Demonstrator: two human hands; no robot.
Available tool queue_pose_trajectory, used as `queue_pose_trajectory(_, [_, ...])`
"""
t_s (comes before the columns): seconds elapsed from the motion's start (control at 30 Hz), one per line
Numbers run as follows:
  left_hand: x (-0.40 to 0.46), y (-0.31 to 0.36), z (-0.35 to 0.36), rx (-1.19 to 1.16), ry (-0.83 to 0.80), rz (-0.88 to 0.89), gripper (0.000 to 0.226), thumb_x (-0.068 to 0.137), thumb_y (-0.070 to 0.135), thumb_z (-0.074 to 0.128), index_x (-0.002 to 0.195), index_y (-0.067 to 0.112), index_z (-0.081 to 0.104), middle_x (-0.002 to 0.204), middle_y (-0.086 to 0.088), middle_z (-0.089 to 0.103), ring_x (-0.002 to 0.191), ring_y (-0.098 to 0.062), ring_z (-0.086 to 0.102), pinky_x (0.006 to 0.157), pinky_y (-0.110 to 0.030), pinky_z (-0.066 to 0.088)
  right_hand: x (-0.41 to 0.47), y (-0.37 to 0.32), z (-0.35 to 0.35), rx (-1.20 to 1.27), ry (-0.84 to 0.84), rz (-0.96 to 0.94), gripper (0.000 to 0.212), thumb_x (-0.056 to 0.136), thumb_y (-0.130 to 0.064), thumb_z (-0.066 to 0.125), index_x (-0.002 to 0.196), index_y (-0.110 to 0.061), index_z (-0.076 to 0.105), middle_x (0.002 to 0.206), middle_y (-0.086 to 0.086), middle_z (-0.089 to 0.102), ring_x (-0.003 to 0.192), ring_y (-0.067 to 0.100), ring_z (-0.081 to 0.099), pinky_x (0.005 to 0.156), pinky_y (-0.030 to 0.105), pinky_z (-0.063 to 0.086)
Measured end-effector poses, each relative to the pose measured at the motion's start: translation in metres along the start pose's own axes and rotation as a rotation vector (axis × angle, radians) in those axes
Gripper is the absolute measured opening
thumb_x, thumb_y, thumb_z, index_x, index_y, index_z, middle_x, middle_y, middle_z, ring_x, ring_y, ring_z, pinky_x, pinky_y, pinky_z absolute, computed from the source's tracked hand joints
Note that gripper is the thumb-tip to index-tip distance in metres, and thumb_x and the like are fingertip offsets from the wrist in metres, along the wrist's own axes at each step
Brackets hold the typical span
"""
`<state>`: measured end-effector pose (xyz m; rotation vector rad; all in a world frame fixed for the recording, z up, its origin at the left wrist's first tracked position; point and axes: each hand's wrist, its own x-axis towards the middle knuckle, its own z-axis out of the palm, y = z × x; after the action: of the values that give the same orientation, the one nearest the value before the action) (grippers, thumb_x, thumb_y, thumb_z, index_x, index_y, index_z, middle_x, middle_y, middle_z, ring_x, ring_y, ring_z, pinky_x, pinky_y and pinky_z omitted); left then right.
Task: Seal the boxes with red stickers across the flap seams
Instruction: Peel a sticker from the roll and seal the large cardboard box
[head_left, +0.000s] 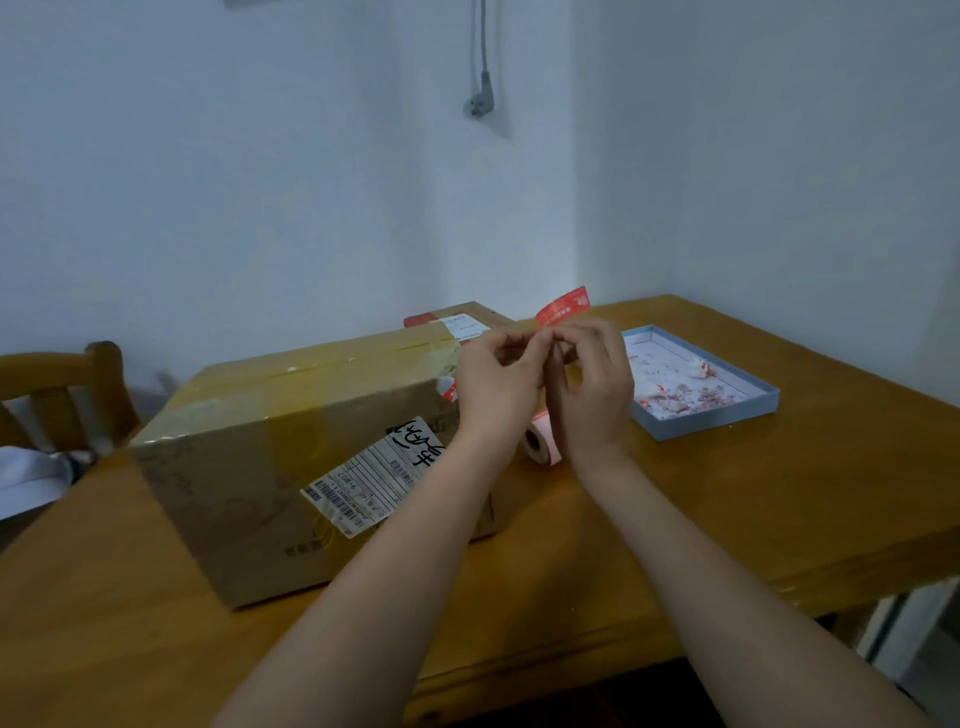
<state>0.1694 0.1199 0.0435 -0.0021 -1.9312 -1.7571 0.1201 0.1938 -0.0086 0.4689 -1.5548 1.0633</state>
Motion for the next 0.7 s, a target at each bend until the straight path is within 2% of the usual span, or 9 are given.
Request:
queue_pose_trajectory(0.1, [0.003,0.012,-0.012,-0.039,0.015,-0.005,0.013,0.094,0.012,0.061,0.087,0.006,0.070,0.059,0.005,0.058,0.047,0.003,0.053,0.049,-0.011,0.042,0.009,-0.011,0.005,0.028,-0.020,-0.010,0.012,0.092,-0.009,0.062,0.096,-0.001,0.069,0.101,0.012,0.060,0.089,0.016,0.058,0.075,0.021,0.049])
queue_pose_trajectory(0.23, [0.011,0.022,-0.031,0.008,0.066,0.013,0.022,0.094,0.014,0.060,0.074,0.019,0.068,0.062,0.003,0.061,0.056,-0.006,0.055,0.056,-0.020,0.045,0.017,-0.028,0.016,0.044,-0.055,-0.044,0.014,0.091,-0.008,0.063,0.098,-0.003,0.072,0.101,0.012,0.061,0.088,0.013,0.056,0.074,0.018,0.047])
queue_pose_trajectory(0.37, [0.017,0.031,-0.053,0.098,0.123,0.041,0.019,0.094,0.014,0.059,0.078,0.014,0.068,0.068,-0.004,0.065,0.056,-0.014,0.059,0.050,-0.030,0.048,0.023,-0.046,0.025,0.145,-0.129,-0.018,0.018,0.091,-0.015,0.059,0.099,-0.006,0.073,0.100,0.008,0.061,0.089,0.012,0.058,0.074,0.015,0.046])
queue_pose_trajectory(0.47, [0.021,0.034,-0.072,0.187,0.166,0.072,0.016,0.095,0.013,0.057,0.084,0.009,0.068,0.079,-0.007,0.071,0.058,-0.012,0.061,0.063,-0.031,0.056,0.029,-0.060,0.031,0.206,-0.171,0.098,0.012,0.089,-0.023,0.066,0.096,-0.013,0.066,0.095,-0.001,0.060,0.077,0.012,0.059,0.065,0.020,0.048])
queue_pose_trajectory(0.57, [0.025,0.035,-0.091,0.257,0.176,0.099,0.015,0.095,0.014,0.057,0.082,0.011,0.065,0.080,-0.005,0.071,0.060,-0.012,0.062,0.069,-0.034,0.058,0.035,-0.071,0.038,0.271,-0.173,0.297,0.026,0.085,-0.032,0.072,0.099,-0.021,0.053,0.091,-0.007,0.059,0.071,0.007,0.057,0.061,0.017,0.047])
queue_pose_trajectory(0.7, [0.029,0.036,-0.118,0.325,0.190,0.105,0.019,0.095,0.015,0.056,0.077,0.017,0.062,0.080,-0.003,0.071,0.065,-0.016,0.064,0.071,-0.035,0.058,0.042,-0.083,0.047,0.246,-0.239,0.280,0.016,0.089,-0.029,0.068,0.094,-0.017,0.059,0.092,-0.003,0.062,0.070,-0.001,0.057,0.061,0.008,0.043])
